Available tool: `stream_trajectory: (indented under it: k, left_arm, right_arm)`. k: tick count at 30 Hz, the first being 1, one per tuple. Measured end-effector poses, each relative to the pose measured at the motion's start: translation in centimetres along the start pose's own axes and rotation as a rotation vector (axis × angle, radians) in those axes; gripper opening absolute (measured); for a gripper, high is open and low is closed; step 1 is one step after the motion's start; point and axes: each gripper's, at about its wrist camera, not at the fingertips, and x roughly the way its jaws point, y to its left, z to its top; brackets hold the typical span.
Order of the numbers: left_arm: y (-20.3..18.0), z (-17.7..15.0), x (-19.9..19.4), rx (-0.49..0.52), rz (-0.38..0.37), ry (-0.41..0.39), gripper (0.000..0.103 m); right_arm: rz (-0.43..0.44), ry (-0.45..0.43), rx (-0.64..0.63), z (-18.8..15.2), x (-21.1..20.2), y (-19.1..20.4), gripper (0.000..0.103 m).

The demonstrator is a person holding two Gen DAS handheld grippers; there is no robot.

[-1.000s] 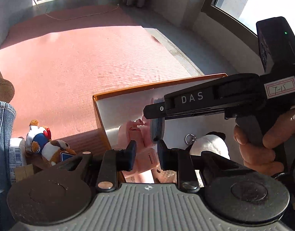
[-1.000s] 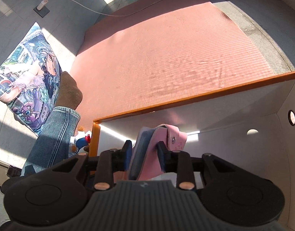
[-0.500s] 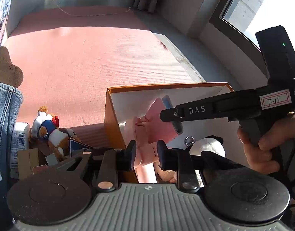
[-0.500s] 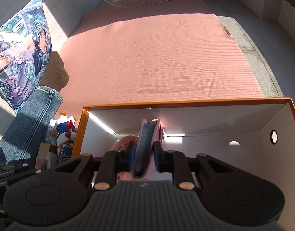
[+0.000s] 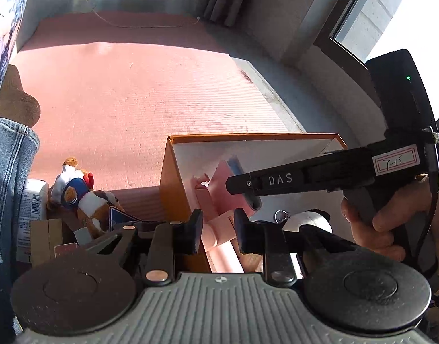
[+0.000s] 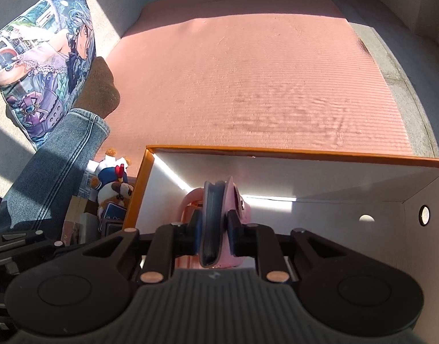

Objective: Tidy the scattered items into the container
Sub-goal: 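Lower the round mirror into the orange box and open the right gripper, then move both tools back to the remaining pile of items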

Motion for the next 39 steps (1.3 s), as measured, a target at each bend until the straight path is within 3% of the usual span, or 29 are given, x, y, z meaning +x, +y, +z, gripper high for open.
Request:
stream_trajectory:
  k: [12, 18, 25, 29, 33, 39]
  left_arm:
    - [0.1, -0.4, -0.8, -0.004, 0.001, -0.020, 0.026]
    - [-0.6, -0.7, -2.0, 0.011, 0.018, -0.048, 0.026]
    - [-1.2, -1.3, -4.1, 0.029, 0.066, -0.086, 0.026]
    - [-0.8, -2.0, -5.4, 0.037, 0.108, -0.117, 0.029]
    - [0.3, -2.6, -6.6, 0.035, 0.145, -0.123, 0.030]
    - [3.5, -3.7, -8.9, 0.000, 0.192, -0.122, 0.038]
  right_arm:
    - [0.006, -0.040, 0.041, -0.3, -1.3, -0.8, 0.038]
    - [0.010, -0.102, 0.026, -1.2, -3.1, -0.5, 0.038]
    - [-0.001, -0.235, -0.071, -3.4, -5.7, 2.5, 0.051]
    - [0.018, -0.303, -0.117, -5.0, -7.0, 4.3, 0.053]
    - [0.002, -0.351, -0.126, -6.3, -7.7, 6.0, 0.058]
    - [0.011, -0.379, -0.144, -7.5, -7.6, 8.0, 0.058]
